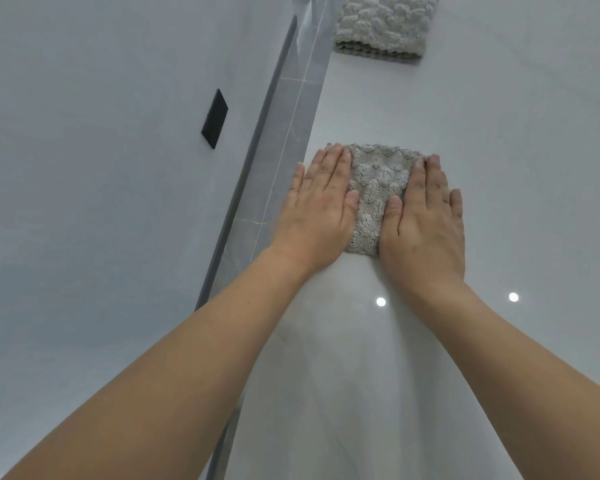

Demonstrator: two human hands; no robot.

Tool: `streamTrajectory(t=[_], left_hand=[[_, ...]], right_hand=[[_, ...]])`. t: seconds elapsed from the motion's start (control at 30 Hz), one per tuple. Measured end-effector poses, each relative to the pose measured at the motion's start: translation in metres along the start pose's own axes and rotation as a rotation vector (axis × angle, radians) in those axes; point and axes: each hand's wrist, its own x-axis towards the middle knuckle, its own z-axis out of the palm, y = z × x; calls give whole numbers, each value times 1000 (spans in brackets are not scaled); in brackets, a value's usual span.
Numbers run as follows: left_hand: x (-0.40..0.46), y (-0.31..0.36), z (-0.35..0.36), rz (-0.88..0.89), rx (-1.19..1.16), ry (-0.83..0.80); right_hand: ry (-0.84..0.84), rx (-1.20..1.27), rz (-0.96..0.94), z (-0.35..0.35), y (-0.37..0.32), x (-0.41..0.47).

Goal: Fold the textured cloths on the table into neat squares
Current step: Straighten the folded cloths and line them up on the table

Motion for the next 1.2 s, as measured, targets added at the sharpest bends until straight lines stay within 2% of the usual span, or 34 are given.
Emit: streamTrajectory(t=[0.17,0.47,0.57,0.63,0.77,0.87,1.0,1.1,1.2], left_hand=[[1,-3,2,0,33,-8],[-5,-34,-13,56,67,-124],[-2,-32,-15,52,147,-118],[4,-31,-20,116,212,-78],[30,-31,-24,407,172,-106],[42,-33,-17,394,167,-178],[39,-35,-14,378,184,-166],[39,-31,-19,375,230,-222],[65,-28,-33,537,304,-288]], right_hand=[[16,-46,13,0,-2,0],[10,-68,48,-4,-7,0],[0,-72,47,-4,-8,2],[0,-73,49,-4,-8,2],[-3,-71,49,-4,-8,1],[-5,-83,56,-4,-8,2],[-34,-88,69,-5,-5,2],[-74,-129,207,-12,5,-4],[-88,-167,316,-13,5,-7]])
